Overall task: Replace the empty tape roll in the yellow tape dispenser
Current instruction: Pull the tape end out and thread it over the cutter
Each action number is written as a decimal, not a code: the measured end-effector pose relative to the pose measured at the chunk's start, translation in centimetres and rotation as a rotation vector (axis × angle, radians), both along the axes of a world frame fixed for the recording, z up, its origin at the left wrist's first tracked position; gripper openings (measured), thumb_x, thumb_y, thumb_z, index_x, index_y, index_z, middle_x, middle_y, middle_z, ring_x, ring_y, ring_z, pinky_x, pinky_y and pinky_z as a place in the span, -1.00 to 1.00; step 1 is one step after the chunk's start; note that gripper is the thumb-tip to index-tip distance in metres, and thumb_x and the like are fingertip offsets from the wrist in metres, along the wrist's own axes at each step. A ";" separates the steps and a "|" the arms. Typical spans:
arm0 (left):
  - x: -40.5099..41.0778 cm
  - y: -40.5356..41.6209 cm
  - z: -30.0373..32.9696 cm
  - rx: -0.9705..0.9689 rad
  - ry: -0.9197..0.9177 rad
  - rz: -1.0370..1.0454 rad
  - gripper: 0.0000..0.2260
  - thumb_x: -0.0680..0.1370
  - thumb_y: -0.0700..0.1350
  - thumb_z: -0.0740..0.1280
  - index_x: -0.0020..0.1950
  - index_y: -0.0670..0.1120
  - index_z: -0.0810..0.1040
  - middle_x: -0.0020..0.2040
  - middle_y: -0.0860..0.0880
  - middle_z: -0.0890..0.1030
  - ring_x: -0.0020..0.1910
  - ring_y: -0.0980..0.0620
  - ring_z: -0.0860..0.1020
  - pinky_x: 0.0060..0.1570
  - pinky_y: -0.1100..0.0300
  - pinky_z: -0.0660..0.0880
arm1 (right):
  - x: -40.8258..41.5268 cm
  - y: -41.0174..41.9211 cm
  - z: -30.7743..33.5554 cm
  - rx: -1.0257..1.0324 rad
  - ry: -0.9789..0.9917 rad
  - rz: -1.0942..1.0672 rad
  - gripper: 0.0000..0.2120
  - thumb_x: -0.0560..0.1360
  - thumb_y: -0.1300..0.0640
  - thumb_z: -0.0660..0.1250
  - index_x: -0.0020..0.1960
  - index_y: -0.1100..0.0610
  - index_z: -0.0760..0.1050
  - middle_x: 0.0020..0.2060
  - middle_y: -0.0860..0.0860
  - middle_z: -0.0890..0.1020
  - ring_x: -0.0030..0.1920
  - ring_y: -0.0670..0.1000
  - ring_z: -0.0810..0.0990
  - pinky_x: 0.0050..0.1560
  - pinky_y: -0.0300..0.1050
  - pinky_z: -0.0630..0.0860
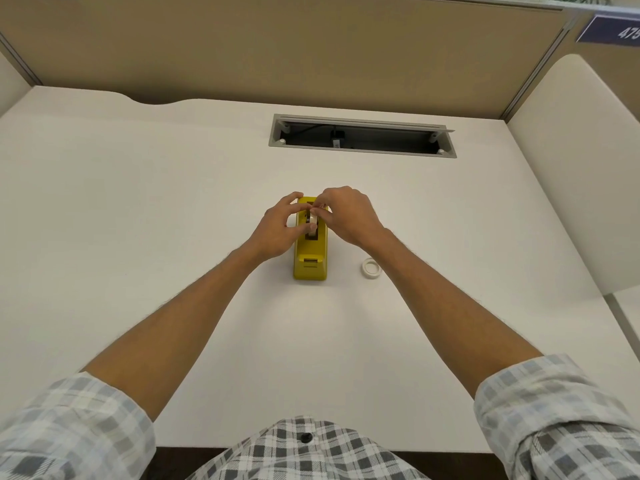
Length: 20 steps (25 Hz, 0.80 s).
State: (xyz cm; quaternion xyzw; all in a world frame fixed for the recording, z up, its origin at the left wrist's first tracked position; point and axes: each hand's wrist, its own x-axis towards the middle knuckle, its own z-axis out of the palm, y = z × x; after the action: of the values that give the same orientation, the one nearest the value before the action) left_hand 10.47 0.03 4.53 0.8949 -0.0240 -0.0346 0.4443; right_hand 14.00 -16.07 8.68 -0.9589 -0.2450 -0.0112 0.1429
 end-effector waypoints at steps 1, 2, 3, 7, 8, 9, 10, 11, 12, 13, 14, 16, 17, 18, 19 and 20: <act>0.0 0.0 0.0 -0.001 -0.001 0.001 -0.60 0.53 0.00 0.39 0.36 0.02 0.49 0.52 0.03 0.29 0.48 -0.05 0.26 0.40 -0.10 0.31 | 0.0 0.0 0.0 -0.011 -0.002 0.003 -0.72 0.62 -0.02 0.23 0.15 0.07 0.62 0.01 0.01 0.69 -0.01 0.04 0.62 -0.17 -0.17 0.38; 0.0 0.0 0.0 0.001 -0.001 0.003 -0.59 0.52 0.00 0.40 0.36 0.02 0.49 0.52 0.03 0.29 0.48 -0.06 0.26 0.40 -0.11 0.31 | 0.0 0.0 0.0 -0.024 -0.005 0.009 -0.72 0.62 -0.02 0.22 0.15 0.07 0.62 0.01 0.01 0.69 -0.02 0.04 0.62 -0.18 -0.17 0.37; 0.0 0.0 -0.1 0.004 0.000 0.004 -0.59 0.52 0.00 0.40 0.36 0.03 0.49 0.52 0.03 0.28 0.48 -0.06 0.26 0.40 -0.12 0.31 | 0.0 0.0 0.1 -0.034 -0.005 0.015 -0.72 0.62 -0.02 0.21 0.15 0.08 0.62 0.01 0.01 0.69 -0.02 0.04 0.62 -0.19 -0.17 0.36; 0.1 0.1 -0.2 0.013 0.008 0.007 -0.58 0.51 0.02 0.41 0.36 0.05 0.48 0.52 0.04 0.28 0.48 -0.07 0.26 0.39 -0.16 0.32 | -0.3 -0.1 0.2 -0.043 -0.028 0.048 -0.71 0.62 -0.04 0.21 0.15 0.05 0.63 -0.01 0.00 0.68 -0.05 0.03 0.61 -0.20 -0.15 0.38; 0.1 0.1 -0.2 0.009 0.010 0.006 -0.57 0.51 0.01 0.41 0.36 0.05 0.47 0.52 0.03 0.28 0.48 -0.07 0.26 0.39 -0.15 0.32 | -0.5 -0.2 0.2 -0.045 -0.040 0.059 -0.72 0.62 -0.04 0.21 0.15 0.04 0.63 -0.01 -0.01 0.67 -0.05 0.03 0.61 -0.21 -0.15 0.37; 0.1 0.0 -0.1 0.004 0.011 0.005 -0.57 0.50 0.01 0.42 0.36 0.06 0.47 0.52 0.03 0.28 0.48 -0.07 0.26 0.39 -0.15 0.32 | -0.6 -0.2 0.3 -0.045 -0.050 0.070 -0.72 0.62 -0.04 0.21 0.15 0.03 0.63 -0.01 -0.01 0.67 -0.05 0.03 0.61 -0.21 -0.15 0.36; 0.0 0.0 -0.1 0.000 0.011 0.004 -0.57 0.50 0.00 0.43 0.35 0.06 0.47 0.52 0.02 0.28 0.48 -0.07 0.26 0.38 -0.15 0.32 | -0.7 -0.3 0.3 -0.044 -0.060 0.082 -0.73 0.62 -0.03 0.22 0.15 0.03 0.63 -0.01 -0.01 0.67 -0.05 0.03 0.61 -0.21 -0.15 0.36; 0.0 -0.1 0.0 -0.004 0.010 0.005 -0.57 0.49 -0.01 0.43 0.35 0.06 0.47 0.52 0.02 0.28 0.48 -0.07 0.27 0.39 -0.14 0.32 | -0.8 -0.3 0.3 -0.044 -0.070 0.094 -0.73 0.62 -0.02 0.22 0.15 0.03 0.63 -0.01 0.00 0.67 -0.05 0.03 0.61 -0.22 -0.16 0.36; -0.1 -0.1 0.1 -0.007 0.009 0.005 -0.57 0.49 -0.02 0.44 0.34 0.06 0.47 0.52 0.01 0.28 0.48 -0.06 0.27 0.39 -0.13 0.32 | -0.8 -0.3 0.4 -0.047 -0.082 0.103 -0.74 0.62 -0.02 0.22 0.15 0.03 0.63 -0.01 0.00 0.67 -0.06 0.02 0.61 -0.22 -0.17 0.36; -0.1 -0.1 0.1 -0.012 0.010 0.006 -0.58 0.49 -0.03 0.44 0.33 0.05 0.47 0.52 0.00 0.28 0.48 -0.06 0.27 0.39 -0.13 0.32 | -0.9 -0.2 0.4 -0.054 -0.092 0.112 -0.73 0.62 -0.02 0.22 0.15 0.03 0.63 -0.02 0.00 0.66 -0.08 0.02 0.61 -0.23 -0.17 0.36; -0.1 -0.1 0.2 -0.015 0.010 0.005 -0.58 0.48 -0.04 0.44 0.32 0.05 0.47 0.52 0.00 0.28 0.48 -0.06 0.27 0.39 -0.12 0.32 | -1.0 -0.1 0.4 -0.065 -0.104 0.121 -0.73 0.62 -0.02 0.21 0.14 0.04 0.64 -0.04 0.01 0.66 -0.09 0.02 0.61 -0.25 -0.16 0.36; -0.2 -0.2 0.2 -0.008 0.009 0.005 -0.59 0.48 -0.05 0.45 0.31 0.05 0.47 0.52 -0.01 0.28 0.48 -0.07 0.27 0.39 -0.12 0.33 | -1.0 0.0 0.3 -0.097 -0.128 0.146 -0.73 0.62 -0.01 0.21 0.11 0.06 0.64 -0.05 0.01 0.66 -0.10 0.03 0.61 -0.25 -0.13 0.45; -0.1 -0.2 0.2 -0.001 0.010 0.006 -0.59 0.48 -0.05 0.45 0.31 0.05 0.47 0.52 -0.01 0.28 0.48 -0.07 0.27 0.38 -0.13 0.33 | -1.0 0.0 0.3 -0.111 -0.138 0.154 -0.73 0.62 0.00 0.21 0.09 0.07 0.64 -0.06 0.01 0.65 -0.11 0.03 0.61 -0.23 -0.11 0.51; -0.1 -0.2 0.2 0.005 0.010 0.006 -0.58 0.48 -0.04 0.45 0.31 0.05 0.47 0.52 -0.01 0.28 0.48 -0.07 0.27 0.38 -0.13 0.33 | -1.1 0.0 0.3 -0.120 -0.145 0.159 -0.73 0.62 0.01 0.21 0.08 0.08 0.64 -0.06 0.02 0.66 -0.12 0.03 0.61 -0.21 -0.08 0.55; -0.1 -0.2 0.2 0.008 0.014 0.007 -0.58 0.48 -0.04 0.45 0.31 0.04 0.46 0.52 -0.01 0.28 0.48 -0.07 0.27 0.38 -0.12 0.33 | -1.1 0.1 0.3 -0.125 -0.152 0.159 -0.73 0.62 0.01 0.21 0.07 0.09 0.65 -0.06 0.02 0.66 -0.13 0.03 0.61 -0.20 -0.07 0.57; -0.1 -0.2 0.3 0.008 0.016 0.008 -0.58 0.48 -0.04 0.45 0.31 0.04 0.46 0.52 -0.01 0.28 0.48 -0.07 0.27 0.38 -0.12 0.33 | -1.1 0.1 0.3 -0.131 -0.157 0.159 -0.74 0.62 0.02 0.21 0.07 0.09 0.65 -0.06 0.02 0.66 -0.13 0.02 0.61 -0.20 -0.07 0.58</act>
State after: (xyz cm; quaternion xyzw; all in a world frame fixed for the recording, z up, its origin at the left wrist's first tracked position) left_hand 10.38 -0.16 4.79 0.8965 -0.0166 -0.0398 0.4410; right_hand 12.90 -15.99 8.97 -0.9399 -0.3308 -0.0589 0.0608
